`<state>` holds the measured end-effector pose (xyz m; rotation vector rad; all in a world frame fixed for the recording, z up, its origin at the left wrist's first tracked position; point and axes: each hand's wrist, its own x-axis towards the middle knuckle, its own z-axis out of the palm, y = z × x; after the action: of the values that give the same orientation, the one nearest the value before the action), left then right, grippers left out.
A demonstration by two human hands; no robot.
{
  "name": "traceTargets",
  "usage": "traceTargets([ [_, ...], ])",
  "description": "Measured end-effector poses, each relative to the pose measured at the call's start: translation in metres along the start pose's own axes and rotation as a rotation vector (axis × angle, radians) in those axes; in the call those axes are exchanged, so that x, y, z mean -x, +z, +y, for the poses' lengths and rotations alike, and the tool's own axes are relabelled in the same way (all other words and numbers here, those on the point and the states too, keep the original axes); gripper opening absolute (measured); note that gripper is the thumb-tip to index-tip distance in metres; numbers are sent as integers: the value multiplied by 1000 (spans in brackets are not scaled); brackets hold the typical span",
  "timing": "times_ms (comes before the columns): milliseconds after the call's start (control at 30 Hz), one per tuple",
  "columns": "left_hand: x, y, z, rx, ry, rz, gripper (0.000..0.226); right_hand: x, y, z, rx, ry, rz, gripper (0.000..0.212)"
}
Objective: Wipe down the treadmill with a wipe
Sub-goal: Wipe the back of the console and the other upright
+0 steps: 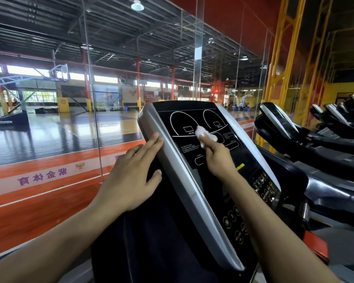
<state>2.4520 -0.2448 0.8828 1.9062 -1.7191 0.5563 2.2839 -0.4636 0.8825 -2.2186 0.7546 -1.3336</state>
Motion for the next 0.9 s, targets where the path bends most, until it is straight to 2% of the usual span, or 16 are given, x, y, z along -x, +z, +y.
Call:
traceTargets([
  [100,-1,0,-1,9,3,8,81,50,10,-22,-82,-226,-127,51],
  [167,-1,-1,0,-1,14,16,80,62,4,-20,-79,-302,-144,50],
  [233,0,-2,1,-13,11,9,78,47,-4,-9,0,-228,-105,50],
  [367,0,-3,2,-23,8,-7,77,11,-16,-7,92,69,-30,48],
  [433,0,-3,1,-17,7,-5,77,20,-12,-17,86,60,-43,50],
  [633,-1,-2,3,-16,-7,8,79,101,-7,-45,13,-134,-94,52],
  [700,0,-3,3,-18,-10,4,80,99,-12,-31,80,-66,-54,52],
  [800,0,-3,1,-17,-10,1,80,66,-23,-7,253,190,-47,54],
  [900,0,-2,1,-17,-5,2,81,39,-34,0,249,385,-65,60],
])
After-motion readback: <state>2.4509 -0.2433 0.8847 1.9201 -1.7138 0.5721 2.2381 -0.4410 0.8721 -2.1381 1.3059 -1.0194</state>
